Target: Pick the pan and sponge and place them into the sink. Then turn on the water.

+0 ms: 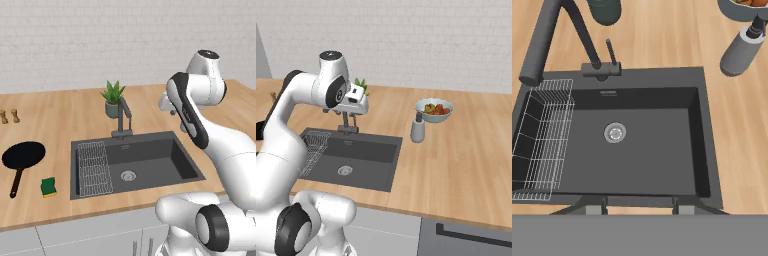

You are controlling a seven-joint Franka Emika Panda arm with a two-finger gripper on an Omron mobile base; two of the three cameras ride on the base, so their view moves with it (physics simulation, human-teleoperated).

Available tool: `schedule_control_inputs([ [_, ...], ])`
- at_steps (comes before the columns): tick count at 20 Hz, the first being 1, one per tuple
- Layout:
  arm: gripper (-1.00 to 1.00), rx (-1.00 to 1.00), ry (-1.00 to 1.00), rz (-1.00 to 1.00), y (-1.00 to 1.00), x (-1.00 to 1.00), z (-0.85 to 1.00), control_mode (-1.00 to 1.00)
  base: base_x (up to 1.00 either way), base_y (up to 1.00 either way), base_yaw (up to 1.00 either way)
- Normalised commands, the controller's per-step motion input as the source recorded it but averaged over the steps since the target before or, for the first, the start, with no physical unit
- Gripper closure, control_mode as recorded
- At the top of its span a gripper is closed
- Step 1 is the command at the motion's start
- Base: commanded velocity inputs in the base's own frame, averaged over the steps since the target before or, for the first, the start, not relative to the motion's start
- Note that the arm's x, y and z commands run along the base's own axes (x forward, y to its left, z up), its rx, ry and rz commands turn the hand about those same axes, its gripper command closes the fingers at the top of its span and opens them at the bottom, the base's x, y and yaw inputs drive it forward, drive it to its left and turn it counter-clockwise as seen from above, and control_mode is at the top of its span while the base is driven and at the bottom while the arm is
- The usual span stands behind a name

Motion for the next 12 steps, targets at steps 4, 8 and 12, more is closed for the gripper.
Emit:
schedule_control_inputs([
  [4,-1.00,-0.04,-0.08,0.00,0.23,-0.18,0.00,-1.00,0.00,0.00,0.00],
  [8,-1.00,-0.07,-0.10,0.00,0.72,-0.47,0.00,-1.00,0.00,0.00,0.00],
  [12,-1.00,-0.01,-0.05,0.00,0.79,-0.51,-0.01,-1.00,0.00,0.00,0.00],
])
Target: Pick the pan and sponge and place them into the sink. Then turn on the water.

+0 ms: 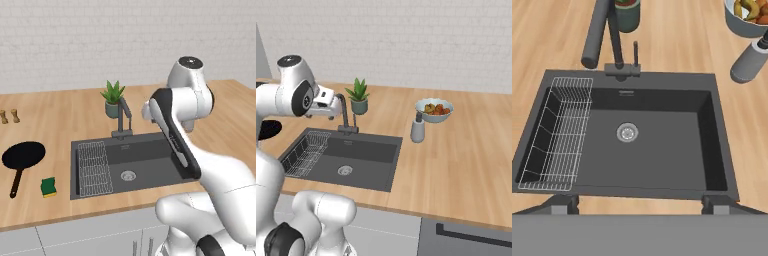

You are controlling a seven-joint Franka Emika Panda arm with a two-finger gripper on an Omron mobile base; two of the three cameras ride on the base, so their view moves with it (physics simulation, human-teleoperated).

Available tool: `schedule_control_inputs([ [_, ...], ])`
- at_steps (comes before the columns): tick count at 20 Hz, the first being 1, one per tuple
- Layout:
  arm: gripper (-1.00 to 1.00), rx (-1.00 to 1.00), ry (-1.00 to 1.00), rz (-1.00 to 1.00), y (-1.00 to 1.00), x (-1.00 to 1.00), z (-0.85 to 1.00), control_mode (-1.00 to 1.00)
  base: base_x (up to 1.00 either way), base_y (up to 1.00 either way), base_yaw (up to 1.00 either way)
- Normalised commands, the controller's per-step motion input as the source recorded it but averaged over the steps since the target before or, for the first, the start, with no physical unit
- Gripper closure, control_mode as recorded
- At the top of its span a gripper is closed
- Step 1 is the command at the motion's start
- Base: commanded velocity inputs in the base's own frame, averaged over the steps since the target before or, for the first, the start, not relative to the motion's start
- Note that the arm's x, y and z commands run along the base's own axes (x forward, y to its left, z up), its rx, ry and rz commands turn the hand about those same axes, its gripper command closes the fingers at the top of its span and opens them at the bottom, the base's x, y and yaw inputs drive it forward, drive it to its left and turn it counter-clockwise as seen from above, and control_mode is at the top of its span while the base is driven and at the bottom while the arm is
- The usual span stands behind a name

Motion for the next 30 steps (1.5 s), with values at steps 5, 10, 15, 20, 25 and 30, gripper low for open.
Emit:
schedule_control_inputs([
  [5,-1.00,0.00,0.00,0.00,0.83,-0.27,-0.17,-1.00,0.00,0.00,0.00],
  [10,-1.00,0.00,0.00,0.00,1.00,0.00,-0.40,-1.00,0.00,0.00,0.00],
  [15,-1.00,0.00,0.00,0.01,1.00,0.00,-0.42,-1.00,0.00,0.00,0.00],
  [20,-1.00,0.00,0.14,0.00,1.00,0.17,-0.40,-1.00,0.00,0.00,0.00],
  [25,-1.00,0.00,0.21,0.00,1.00,0.33,-0.40,-1.00,0.00,0.00,0.00],
  [30,-1.00,0.00,0.20,0.00,1.00,0.42,-0.36,-1.00,0.00,0.00,0.00],
])
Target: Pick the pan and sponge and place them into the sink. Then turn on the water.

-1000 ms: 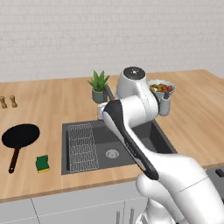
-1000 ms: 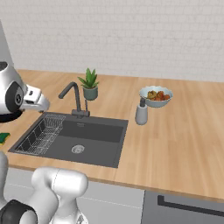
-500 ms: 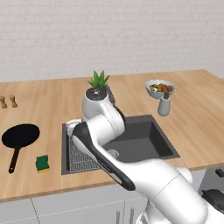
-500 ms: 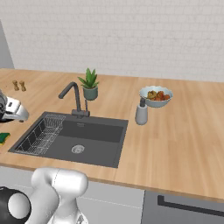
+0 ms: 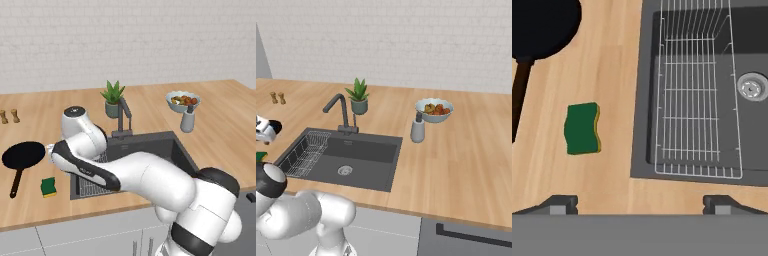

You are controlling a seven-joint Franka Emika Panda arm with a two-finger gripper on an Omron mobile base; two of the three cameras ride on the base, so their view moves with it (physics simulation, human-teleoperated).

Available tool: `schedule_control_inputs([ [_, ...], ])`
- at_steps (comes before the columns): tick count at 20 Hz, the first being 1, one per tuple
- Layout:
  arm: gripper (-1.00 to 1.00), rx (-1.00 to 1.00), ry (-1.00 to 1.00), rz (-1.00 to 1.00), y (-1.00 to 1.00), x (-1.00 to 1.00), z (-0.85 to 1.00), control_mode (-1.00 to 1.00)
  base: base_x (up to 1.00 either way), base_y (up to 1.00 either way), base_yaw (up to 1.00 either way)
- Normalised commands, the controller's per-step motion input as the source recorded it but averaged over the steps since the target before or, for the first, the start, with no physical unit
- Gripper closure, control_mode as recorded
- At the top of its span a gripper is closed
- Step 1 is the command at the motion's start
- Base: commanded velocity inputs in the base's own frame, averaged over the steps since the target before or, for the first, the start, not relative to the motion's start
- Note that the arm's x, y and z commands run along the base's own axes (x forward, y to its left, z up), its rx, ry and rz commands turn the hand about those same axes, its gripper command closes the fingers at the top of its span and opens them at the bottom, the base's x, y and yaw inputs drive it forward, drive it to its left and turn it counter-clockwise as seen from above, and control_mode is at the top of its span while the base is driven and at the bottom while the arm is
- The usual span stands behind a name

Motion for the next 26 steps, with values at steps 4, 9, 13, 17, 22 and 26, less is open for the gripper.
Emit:
schedule_control_inputs([
  [4,-1.00,-0.01,0.10,0.00,1.00,0.45,-0.26,-1.00,0.00,0.00,0.00],
  [9,-1.00,-0.06,0.00,0.00,1.00,0.42,-0.27,-1.00,0.00,0.00,0.00],
  [13,-1.00,-0.03,0.00,0.00,0.97,0.33,-0.24,-1.00,0.00,0.00,0.00],
  [17,-1.00,0.00,-0.01,0.00,0.90,0.29,-0.18,-1.00,0.00,0.00,0.00],
  [22,-1.00,0.00,0.00,0.00,0.78,0.33,-0.04,-1.00,0.00,0.00,0.00],
  [26,-1.00,0.00,0.00,0.00,0.50,0.21,-0.07,-1.00,0.00,0.00,0.00],
])
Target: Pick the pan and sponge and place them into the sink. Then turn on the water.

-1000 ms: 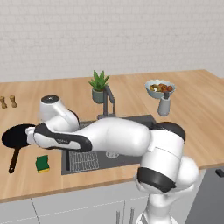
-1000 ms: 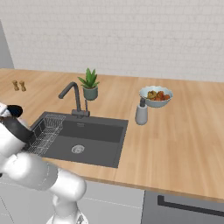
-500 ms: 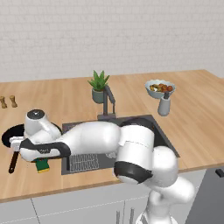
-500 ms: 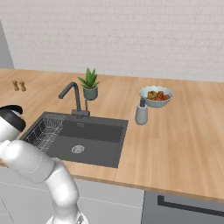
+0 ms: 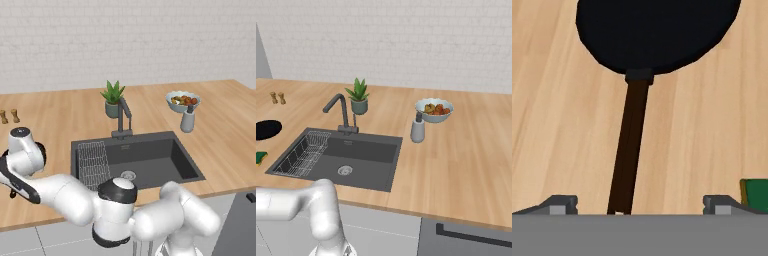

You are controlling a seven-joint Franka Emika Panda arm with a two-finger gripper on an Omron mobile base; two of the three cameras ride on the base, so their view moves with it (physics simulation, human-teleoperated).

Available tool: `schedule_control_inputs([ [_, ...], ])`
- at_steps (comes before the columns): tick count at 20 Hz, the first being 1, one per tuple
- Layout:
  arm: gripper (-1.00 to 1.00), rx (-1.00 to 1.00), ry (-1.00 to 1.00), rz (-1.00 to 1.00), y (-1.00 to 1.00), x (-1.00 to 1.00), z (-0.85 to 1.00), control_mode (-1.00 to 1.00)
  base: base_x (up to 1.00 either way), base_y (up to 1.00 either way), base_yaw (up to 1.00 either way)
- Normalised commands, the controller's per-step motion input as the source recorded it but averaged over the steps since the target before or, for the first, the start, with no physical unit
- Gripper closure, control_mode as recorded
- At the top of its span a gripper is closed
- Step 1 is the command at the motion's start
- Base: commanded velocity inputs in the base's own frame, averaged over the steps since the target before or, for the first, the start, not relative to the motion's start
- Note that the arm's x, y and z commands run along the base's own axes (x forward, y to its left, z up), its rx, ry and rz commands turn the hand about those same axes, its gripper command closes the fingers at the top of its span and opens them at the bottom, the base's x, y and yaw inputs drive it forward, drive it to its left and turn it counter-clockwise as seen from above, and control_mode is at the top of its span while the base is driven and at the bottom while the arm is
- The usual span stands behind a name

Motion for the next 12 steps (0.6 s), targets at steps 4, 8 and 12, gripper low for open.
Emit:
schedule_control_inputs([
  [4,-1.00,0.00,0.00,0.00,0.35,0.06,-0.20,-1.00,0.00,0.00,0.00],
  [8,-1.00,0.00,0.00,0.00,0.22,0.03,-0.32,-1.00,0.00,0.00,0.00],
  [12,-1.00,0.00,0.00,-0.04,0.01,0.00,-0.52,-1.00,0.00,0.00,0.00],
])
